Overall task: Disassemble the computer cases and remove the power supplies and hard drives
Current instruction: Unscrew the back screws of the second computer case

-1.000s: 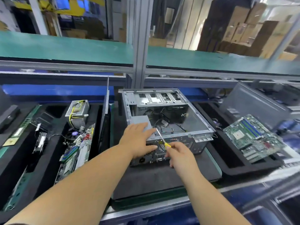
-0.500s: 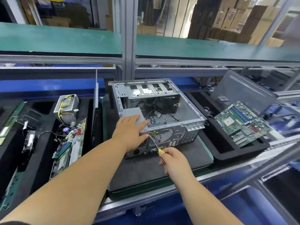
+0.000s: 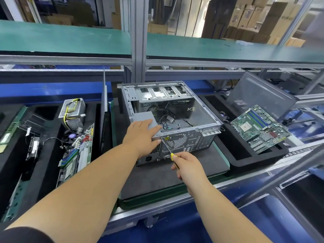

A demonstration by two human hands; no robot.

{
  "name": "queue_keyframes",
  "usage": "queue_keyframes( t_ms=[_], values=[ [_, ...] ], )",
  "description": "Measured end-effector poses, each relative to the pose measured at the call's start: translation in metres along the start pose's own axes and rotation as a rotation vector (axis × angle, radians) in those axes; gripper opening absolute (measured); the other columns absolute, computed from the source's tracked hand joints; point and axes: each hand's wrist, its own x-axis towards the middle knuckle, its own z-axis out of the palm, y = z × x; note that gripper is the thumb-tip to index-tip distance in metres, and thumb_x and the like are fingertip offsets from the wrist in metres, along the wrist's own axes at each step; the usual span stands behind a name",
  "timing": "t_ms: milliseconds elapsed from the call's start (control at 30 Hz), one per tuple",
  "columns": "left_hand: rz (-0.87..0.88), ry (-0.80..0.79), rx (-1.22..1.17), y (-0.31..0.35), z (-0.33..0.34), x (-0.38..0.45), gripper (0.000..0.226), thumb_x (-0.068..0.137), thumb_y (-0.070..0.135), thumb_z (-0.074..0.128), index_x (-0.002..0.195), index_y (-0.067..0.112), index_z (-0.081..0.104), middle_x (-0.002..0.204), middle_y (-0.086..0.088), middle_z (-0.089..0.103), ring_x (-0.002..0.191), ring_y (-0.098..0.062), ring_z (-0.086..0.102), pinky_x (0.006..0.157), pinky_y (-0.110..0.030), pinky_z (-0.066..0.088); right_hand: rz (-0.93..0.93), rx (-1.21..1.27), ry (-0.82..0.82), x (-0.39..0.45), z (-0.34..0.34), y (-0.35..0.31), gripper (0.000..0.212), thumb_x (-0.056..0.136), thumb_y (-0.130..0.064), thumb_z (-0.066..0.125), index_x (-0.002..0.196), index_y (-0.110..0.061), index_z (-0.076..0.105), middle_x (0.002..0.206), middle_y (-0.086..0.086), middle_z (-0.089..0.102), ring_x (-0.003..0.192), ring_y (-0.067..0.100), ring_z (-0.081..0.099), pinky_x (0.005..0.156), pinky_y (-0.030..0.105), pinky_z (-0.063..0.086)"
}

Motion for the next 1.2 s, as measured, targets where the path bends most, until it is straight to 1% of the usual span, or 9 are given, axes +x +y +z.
queue_keyframes(
  t_ms=[200,367,567,733,833,900,967,1067,1200],
  values=[
    [0.007,-0.002,0.003,0.000,-0.001,0.000,0.061,0.097,0.064,0.030,0.153,0.045,0.016,0.163,-0.002,0.016,0.146,-0.026,0.015,0.120,-0.043,0.005,0.158,0.229,-0.023,-0.001,0.004,-0.005,0.018,0.100,-0.019,0.054,0.100,-0.005,0.065,0.063,0.005,0.057,0.042,0.012,0.038,0.046,0.025,0.033],
    [0.018,0.000,0.002,0.000,-0.004,0.000,0.060,0.097,0.063,0.030,0.153,0.045,0.017,0.163,-0.002,0.016,0.146,-0.026,0.016,0.120,-0.043,0.006,0.469,0.671,-0.278,-0.001,-0.004,-0.012,0.039,0.104,-0.028,0.044,0.099,0.003,0.067,0.063,0.006,0.052,0.039,0.007,0.033,0.040,0.019,0.030],
    [0.024,-0.001,0.003,0.000,-0.002,0.000,0.060,0.097,0.063,0.030,0.153,0.043,0.018,0.163,-0.003,0.016,0.147,-0.027,0.016,0.120,-0.044,0.006,0.454,0.595,-0.238,-0.001,0.000,-0.014,0.036,0.106,-0.028,0.042,0.097,-0.001,0.064,0.057,0.002,0.048,0.036,0.006,0.026,0.037,0.018,0.023],
    [0.022,0.002,-0.003,0.000,0.000,0.002,0.060,0.098,0.062,0.032,0.153,0.043,0.018,0.163,-0.003,0.015,0.147,-0.028,0.015,0.120,-0.045,0.006,0.357,0.269,-0.053,-0.002,0.016,-0.018,0.039,0.107,-0.033,0.037,0.087,-0.008,0.060,0.049,-0.001,0.043,0.035,0.008,0.022,0.038,0.021,0.019],
    [0.020,0.005,-0.001,0.000,0.001,0.003,0.060,0.098,0.061,0.032,0.153,0.043,0.018,0.163,-0.003,0.015,0.147,-0.027,0.014,0.120,-0.045,0.005,0.027,-0.379,0.069,-0.006,0.016,-0.017,0.031,0.106,-0.032,0.041,0.090,-0.009,0.055,0.067,0.004,0.053,0.054,0.021,0.043,0.053,0.030,0.033],
    [0.025,0.006,0.001,-0.001,0.002,0.003,0.060,0.098,0.061,0.032,0.153,0.043,0.017,0.163,-0.004,0.015,0.147,-0.027,0.014,0.120,-0.045,0.006,-0.193,-0.820,0.165,-0.010,0.017,-0.011,0.025,0.105,-0.035,0.040,0.094,-0.014,0.048,0.085,0.006,0.061,0.074,0.027,0.053,0.060,0.033,0.032],
    [0.028,0.006,-0.001,-0.001,0.002,0.003,0.060,0.098,0.061,0.032,0.153,0.043,0.016,0.164,-0.004,0.014,0.148,-0.027,0.014,0.120,-0.045,0.006,-0.287,-0.933,0.225,-0.013,0.021,-0.007,0.022,0.105,-0.037,0.038,0.096,-0.017,0.044,0.091,0.003,0.062,0.080,0.026,0.056,0.060,0.033,0.030],
    [0.031,0.006,-0.004,-0.002,0.002,0.003,0.061,0.098,0.062,0.031,0.153,0.043,0.015,0.164,-0.004,0.014,0.148,-0.028,0.013,0.120,-0.045,0.005,-0.247,-0.755,0.181,-0.008,0.018,-0.006,0.025,0.103,-0.037,0.046,0.088,-0.017,0.048,0.078,-0.001,0.057,0.071,0.021,0.051,0.059,0.035,0.034],
    [0.032,0.001,-0.012,-0.003,0.002,0.002,0.060,0.098,0.062,0.031,0.153,0.043,0.015,0.164,-0.004,0.013,0.148,-0.027,0.012,0.120,-0.045,0.002,0.267,0.098,0.024,-0.004,0.011,-0.016,0.037,0.103,-0.032,0.048,0.092,-0.003,0.069,0.068,0.005,0.063,0.049,0.014,0.047,0.049,0.026,0.040]
  ],
)
